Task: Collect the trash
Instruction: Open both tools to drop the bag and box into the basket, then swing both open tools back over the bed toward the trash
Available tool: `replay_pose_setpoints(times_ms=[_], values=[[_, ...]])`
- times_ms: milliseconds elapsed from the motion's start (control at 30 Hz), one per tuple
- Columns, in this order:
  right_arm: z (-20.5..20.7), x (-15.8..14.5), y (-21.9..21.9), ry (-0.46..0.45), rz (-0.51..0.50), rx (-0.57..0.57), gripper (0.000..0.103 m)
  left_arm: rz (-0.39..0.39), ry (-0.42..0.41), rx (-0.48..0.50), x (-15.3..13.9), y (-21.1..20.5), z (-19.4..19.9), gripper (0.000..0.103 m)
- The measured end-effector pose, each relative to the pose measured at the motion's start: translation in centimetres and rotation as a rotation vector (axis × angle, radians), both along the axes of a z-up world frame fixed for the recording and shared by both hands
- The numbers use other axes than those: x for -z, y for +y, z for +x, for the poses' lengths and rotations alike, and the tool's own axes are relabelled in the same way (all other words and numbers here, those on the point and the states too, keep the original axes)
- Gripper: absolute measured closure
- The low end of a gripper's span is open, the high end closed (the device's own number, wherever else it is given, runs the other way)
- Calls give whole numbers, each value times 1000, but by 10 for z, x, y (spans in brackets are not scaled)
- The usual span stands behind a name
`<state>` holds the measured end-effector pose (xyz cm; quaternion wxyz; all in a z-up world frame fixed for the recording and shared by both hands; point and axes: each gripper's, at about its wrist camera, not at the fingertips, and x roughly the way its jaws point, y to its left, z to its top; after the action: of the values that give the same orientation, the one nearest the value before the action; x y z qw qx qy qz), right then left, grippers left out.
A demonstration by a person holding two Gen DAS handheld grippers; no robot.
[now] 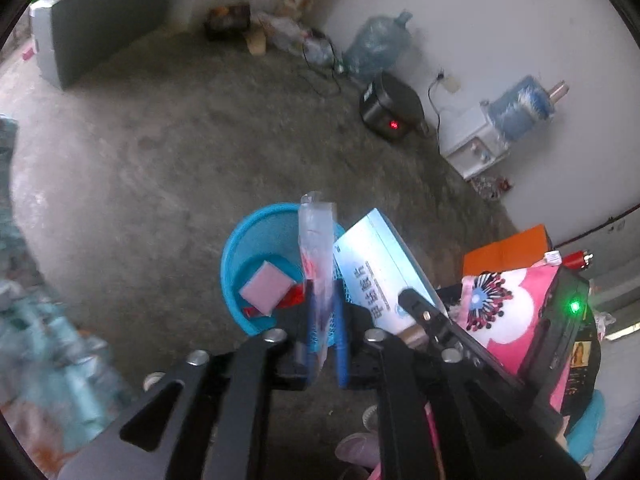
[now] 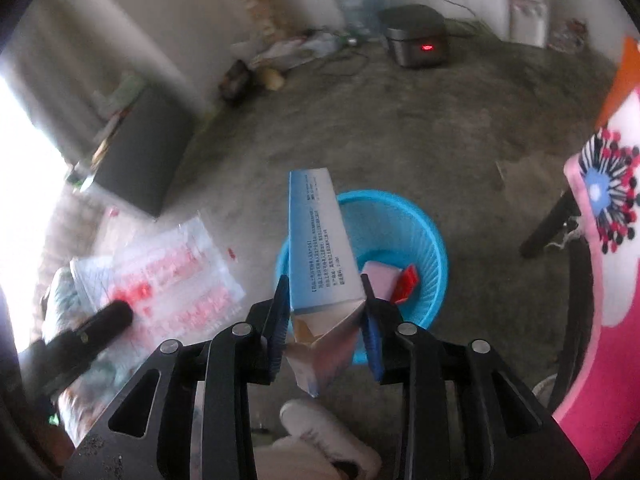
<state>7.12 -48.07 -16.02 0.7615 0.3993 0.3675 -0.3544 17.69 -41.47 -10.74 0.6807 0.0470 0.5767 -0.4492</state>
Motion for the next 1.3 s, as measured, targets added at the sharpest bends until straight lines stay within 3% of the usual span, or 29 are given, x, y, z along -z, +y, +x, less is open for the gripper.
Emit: replay_pose_setpoints(times_ms=[33,67,167,233,400,667,900,1300], values=[[0,7,-4,20,4,21,49,32,16,11,10,-10,-1,54],[-3,14,-5,46,9,41,39,63,12,8,16,-16,-1,50],[-14,22,-5,50,42,72,39,86,-20,-8,19,-17,1,47],[-20,18,2,41,28,68,38,66,-31,-19,13,-11,2,40],[-26,10,11,13,25,52,38,45,-87,-72,-7,10,7,33],[-18,-34,30,-102,-17,-20,25,1,-137,-153,-51,61,3,23],[11,-92,74,-220,-78,-204,23,-30,-228,-208,-104,137,-9,11],[64,-136,165,-284,-81,-513,22,-83,-443,-343,-180,305,-36,8]])
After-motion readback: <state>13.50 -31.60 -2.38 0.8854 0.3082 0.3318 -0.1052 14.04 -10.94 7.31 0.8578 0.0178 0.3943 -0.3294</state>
